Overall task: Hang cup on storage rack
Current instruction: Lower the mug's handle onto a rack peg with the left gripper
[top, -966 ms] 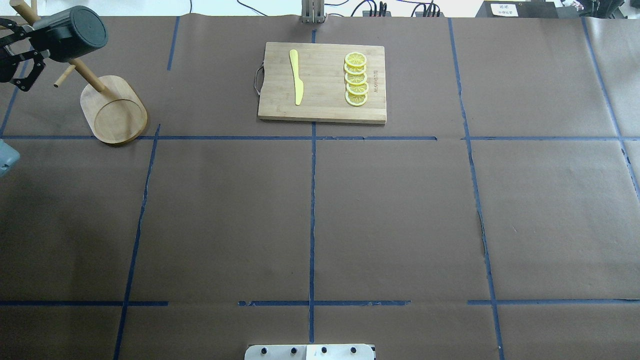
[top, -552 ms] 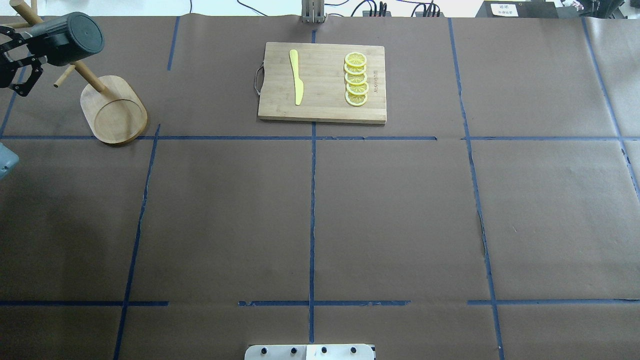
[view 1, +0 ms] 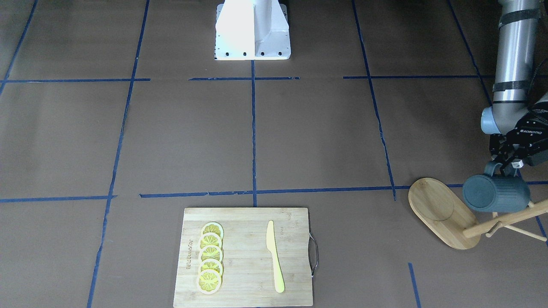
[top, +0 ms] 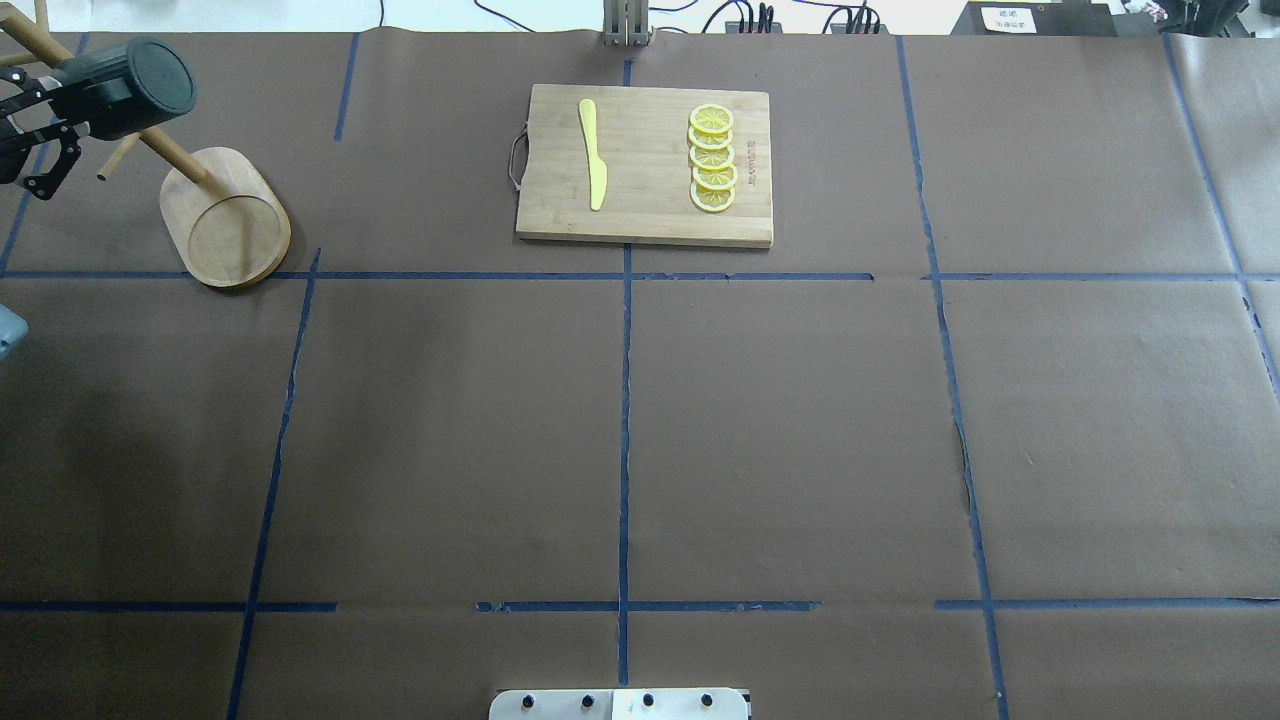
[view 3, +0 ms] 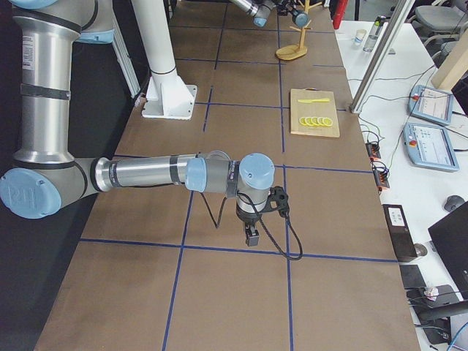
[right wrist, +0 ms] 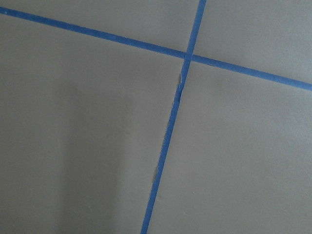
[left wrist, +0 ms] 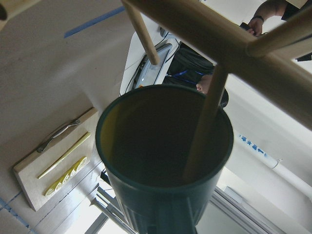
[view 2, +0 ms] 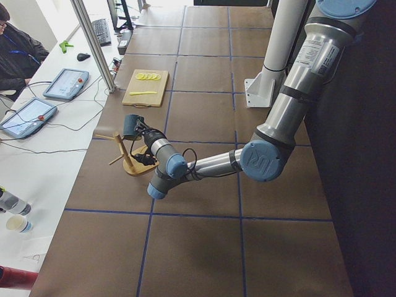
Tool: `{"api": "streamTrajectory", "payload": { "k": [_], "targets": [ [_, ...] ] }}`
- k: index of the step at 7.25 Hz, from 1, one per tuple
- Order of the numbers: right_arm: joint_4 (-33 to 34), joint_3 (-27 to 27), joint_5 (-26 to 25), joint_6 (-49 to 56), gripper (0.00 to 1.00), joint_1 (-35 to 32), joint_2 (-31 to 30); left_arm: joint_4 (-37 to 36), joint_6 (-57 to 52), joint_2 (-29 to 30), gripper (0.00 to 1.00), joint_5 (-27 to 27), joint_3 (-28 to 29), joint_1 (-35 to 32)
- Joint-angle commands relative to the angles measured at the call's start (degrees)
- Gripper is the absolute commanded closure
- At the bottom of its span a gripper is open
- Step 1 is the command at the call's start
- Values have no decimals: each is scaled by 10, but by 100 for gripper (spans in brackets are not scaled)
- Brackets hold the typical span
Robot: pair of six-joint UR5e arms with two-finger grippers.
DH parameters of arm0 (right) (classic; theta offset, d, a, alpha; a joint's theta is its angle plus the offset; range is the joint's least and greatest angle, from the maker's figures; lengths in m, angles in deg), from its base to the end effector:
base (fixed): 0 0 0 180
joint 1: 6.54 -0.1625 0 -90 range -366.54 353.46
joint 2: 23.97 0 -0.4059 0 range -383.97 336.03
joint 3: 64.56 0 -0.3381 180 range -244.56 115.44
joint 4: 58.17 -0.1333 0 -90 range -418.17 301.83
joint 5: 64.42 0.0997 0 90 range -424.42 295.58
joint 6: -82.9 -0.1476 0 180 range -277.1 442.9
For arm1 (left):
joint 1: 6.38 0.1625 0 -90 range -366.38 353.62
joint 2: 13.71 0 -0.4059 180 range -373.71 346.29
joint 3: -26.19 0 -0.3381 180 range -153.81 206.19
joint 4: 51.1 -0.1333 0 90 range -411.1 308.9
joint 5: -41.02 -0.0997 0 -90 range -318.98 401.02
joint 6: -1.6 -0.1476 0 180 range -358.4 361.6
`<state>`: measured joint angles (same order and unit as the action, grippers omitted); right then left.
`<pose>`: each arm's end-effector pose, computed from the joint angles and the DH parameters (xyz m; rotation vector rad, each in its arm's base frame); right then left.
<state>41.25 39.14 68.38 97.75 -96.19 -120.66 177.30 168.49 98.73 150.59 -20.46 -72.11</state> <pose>0.0307 -0.3835 0.6368 0.0546 -0.7478 -0.2371 0.1488 -0.5341 0.5057 -0.4501 2.2012 -1.1612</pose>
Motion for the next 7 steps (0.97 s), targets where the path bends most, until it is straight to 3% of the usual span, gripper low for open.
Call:
{"api": "streamTrajectory", "payload": {
  "k": [1,2,3,4,7],
  "targets": [
    [1,0,0,0,0,0,0,-5,0,14,90,-4,23,1],
    [1,0,0,0,0,0,-1,-7,0,17,74,-4,28,1],
    [1,-1,0,0,0,0,-1,-8,0,21,16,-4,30,1],
    [1,-1,0,0,0,0,-1,-8,0,22,0,-4,30,1],
    [1,-2,0,0,0,0,0,-8,1,23,0,-1,23,-1]
  ]
}}
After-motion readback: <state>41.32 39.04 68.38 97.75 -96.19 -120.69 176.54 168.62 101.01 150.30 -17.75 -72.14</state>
